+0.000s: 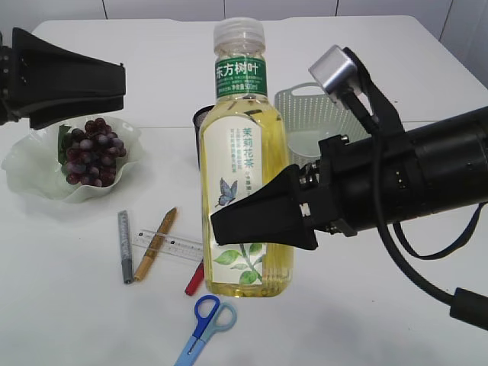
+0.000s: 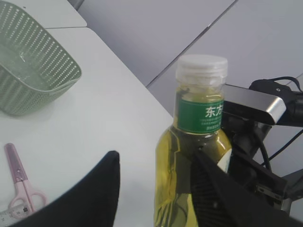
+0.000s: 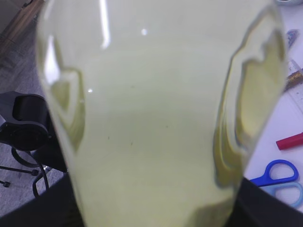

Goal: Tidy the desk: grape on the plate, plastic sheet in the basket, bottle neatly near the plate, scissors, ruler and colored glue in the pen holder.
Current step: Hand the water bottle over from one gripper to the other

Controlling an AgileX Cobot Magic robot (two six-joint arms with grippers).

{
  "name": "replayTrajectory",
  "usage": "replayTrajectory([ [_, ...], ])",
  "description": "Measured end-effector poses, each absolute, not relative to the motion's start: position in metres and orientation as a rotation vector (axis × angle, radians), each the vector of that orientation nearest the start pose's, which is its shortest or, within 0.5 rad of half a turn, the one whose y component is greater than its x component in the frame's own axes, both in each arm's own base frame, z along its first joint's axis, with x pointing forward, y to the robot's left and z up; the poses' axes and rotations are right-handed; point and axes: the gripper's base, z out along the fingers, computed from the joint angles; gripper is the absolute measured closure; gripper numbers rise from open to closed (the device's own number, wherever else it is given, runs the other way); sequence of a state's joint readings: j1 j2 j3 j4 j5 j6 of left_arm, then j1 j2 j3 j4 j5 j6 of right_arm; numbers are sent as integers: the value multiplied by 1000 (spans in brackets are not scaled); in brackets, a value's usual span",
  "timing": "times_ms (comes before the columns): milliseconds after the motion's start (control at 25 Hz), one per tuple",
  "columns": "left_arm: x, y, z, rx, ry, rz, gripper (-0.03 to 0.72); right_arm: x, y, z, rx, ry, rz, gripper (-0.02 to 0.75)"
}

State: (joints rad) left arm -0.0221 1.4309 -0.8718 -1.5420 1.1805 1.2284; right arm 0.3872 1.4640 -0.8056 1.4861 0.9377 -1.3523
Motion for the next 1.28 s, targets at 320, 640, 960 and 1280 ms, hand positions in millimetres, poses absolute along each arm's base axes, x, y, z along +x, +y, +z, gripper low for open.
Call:
replayTrajectory([
  [320, 252, -95, 294, 484, 2035, -1427, 316, 225, 171, 256, -852, 2055, 1291, 321],
  [640, 246, -112, 295, 512, 2036, -1498, 162, 225, 171, 257, -855, 2053, 1296, 321],
  [960, 245, -138, 289, 504, 2025, -1627, 111, 222, 172, 258, -872, 2046, 1344, 321],
  [1280, 252, -146, 277, 490, 2029, -1657, 110, 215, 173, 261, -886, 2055, 1446, 321],
])
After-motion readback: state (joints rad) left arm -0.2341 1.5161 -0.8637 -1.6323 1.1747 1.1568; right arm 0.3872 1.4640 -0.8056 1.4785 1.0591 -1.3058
